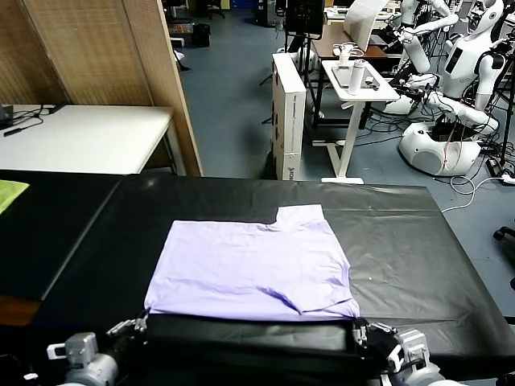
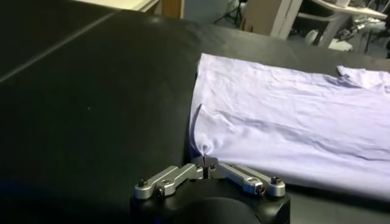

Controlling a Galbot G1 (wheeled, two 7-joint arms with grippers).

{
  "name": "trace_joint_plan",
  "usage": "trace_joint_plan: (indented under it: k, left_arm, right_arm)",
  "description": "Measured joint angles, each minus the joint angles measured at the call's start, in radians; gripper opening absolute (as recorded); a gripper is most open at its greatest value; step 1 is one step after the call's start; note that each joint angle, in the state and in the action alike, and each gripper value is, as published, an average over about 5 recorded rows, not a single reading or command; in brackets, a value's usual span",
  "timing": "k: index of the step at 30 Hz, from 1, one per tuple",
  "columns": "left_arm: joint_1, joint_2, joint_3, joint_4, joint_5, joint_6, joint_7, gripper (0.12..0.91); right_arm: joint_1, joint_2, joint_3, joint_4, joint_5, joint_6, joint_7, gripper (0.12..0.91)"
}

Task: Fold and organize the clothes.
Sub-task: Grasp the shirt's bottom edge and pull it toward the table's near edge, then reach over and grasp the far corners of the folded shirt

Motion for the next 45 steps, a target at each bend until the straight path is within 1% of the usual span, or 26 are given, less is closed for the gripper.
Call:
trace_joint_plan:
  k: [1,3,4,6,7,8,10,12,14,16,17,19,23,26,30,34,40,45]
  left_arm:
    - [0.005,0.001,-0.003,-0.004,-0.002,0.004,-0.005,0.513]
    - [0.014,0.002,-0.011,-0.015,-0.006,0.008,-0.013,0.627]
    - [0.019,0.001,-0.016,-0.021,-0.008,0.008,-0.014,0.701]
    - [0.027,0.0,-0.027,-0.033,-0.012,0.003,-0.012,0.801]
    - [0.029,0.0,-0.034,-0.038,-0.017,0.0,-0.011,0.848]
    - [0.028,0.001,-0.042,-0.041,-0.022,-0.003,-0.009,0.876]
    - [0.021,0.005,-0.059,-0.043,-0.036,-0.008,-0.003,0.899]
    - [0.004,0.014,-0.076,-0.037,-0.047,-0.013,0.013,0.904]
    - [-0.027,0.024,-0.087,-0.026,-0.055,-0.019,0.038,0.906]
    - [-0.071,0.034,-0.089,-0.011,-0.064,-0.019,0.059,0.907]
    - [-0.096,0.039,-0.086,-0.002,-0.071,-0.016,0.064,0.907]
    - [-0.15,0.048,-0.077,0.016,-0.093,0.003,0.063,0.907]
    - [-0.264,0.07,-0.045,0.062,-0.138,0.056,0.045,0.907]
    - [-0.351,0.089,-0.014,0.106,-0.15,0.083,0.038,0.907]
    - [-0.466,0.107,0.039,0.185,-0.15,0.097,0.035,0.907]
    - [-0.578,0.121,0.099,0.288,-0.152,0.112,0.038,0.907]
    - [-0.731,0.13,0.192,0.441,-0.164,0.137,0.056,0.907]
    - [-0.84,0.13,0.259,0.548,-0.163,0.144,0.067,0.907]
  right_arm:
    - [-0.008,0.001,0.005,0.008,-0.001,0.0,0.0,0.643]
    - [-0.02,0.002,0.017,0.024,0.004,0.0,-0.001,0.766]
    - [-0.022,0.001,0.024,0.031,0.011,0.0,-0.001,0.813]
    - [-0.015,-0.002,0.04,0.043,0.038,0.0,0.0,0.879]
    - [-0.008,-0.005,0.049,0.046,0.057,0.0,0.002,0.893]
    - [0.004,-0.009,0.057,0.047,0.075,0.0,0.001,0.898]
    - [0.036,-0.019,0.066,0.04,0.106,0.0,-0.003,0.905]
    - [0.082,-0.031,0.067,0.02,0.129,0.0,-0.009,0.907]
    - [0.143,-0.042,0.059,-0.013,0.148,0.0,-0.012,0.907]
    - [0.221,-0.049,0.041,-0.06,0.163,0.0,-0.012,0.907]
    - [0.263,-0.051,0.028,-0.087,0.17,0.0,-0.011,0.907]
    - [0.355,-0.051,-0.005,-0.15,0.178,0.0,-0.009,0.907]
    - [0.532,-0.043,-0.086,-0.283,0.182,0.0,-0.006,0.907]
    - [0.654,-0.031,-0.153,-0.376,0.18,0.0,-0.003,0.907]
    - [0.792,-0.012,-0.23,-0.493,0.177,0.0,0.001,0.907]
    - [0.897,0.014,-0.287,-0.603,0.176,0.0,0.013,0.907]
    - [0.998,0.057,-0.34,-0.731,0.155,0.0,0.019,0.907]
    - [1.051,0.086,-0.369,-0.808,0.145,0.0,0.015,0.907]
